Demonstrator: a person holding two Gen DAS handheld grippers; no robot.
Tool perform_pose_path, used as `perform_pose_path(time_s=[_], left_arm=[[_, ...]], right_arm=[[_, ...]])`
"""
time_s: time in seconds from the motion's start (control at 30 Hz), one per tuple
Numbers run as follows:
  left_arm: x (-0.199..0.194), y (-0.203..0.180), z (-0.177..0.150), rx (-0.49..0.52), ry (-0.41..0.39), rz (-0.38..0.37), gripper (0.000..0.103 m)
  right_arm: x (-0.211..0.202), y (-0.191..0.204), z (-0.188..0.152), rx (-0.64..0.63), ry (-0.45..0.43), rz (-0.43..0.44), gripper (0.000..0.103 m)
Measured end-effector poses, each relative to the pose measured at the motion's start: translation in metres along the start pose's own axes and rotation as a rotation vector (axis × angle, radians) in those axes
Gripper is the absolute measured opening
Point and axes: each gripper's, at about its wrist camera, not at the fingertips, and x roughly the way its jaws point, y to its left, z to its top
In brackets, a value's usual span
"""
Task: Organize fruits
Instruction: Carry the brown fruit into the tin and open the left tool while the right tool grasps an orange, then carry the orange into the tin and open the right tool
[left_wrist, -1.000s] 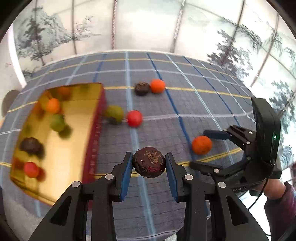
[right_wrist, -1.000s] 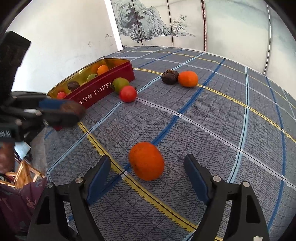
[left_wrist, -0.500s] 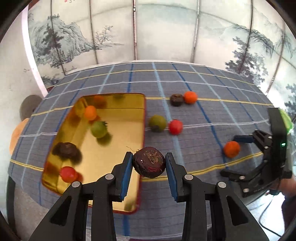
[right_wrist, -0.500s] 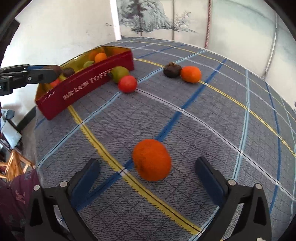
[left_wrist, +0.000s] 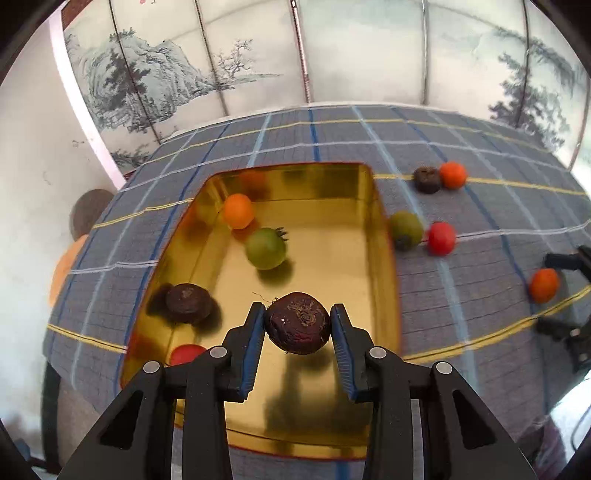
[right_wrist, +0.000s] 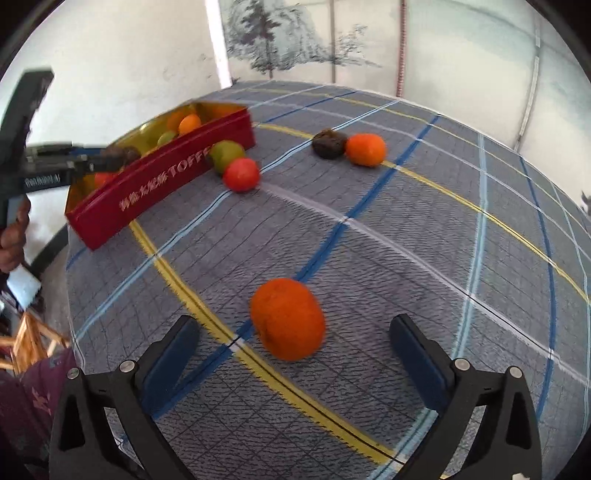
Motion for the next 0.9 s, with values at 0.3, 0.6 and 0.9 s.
perform_pose_path(time_s=[0.3, 0.6, 0.9], left_arm=[[0.009, 0.016, 0.003, -0.03, 0.016, 0.022, 0.044], [-0.042, 0.017, -0.016, -0.059, -0.074, 0.011, 0.054], [-0.074, 0.038, -0.046, -0.105, -0.104, 0.057, 0.058]], right_arm=[[0.005, 0.017, 0.003, -0.065, 0.029, -0.01, 0.089], [0.006, 0.01, 0.014, -0.062, 0.062, -0.032, 0.043], [-0.021, 0.018, 0.04, -0.015, -0.019, 0.035, 0.029]])
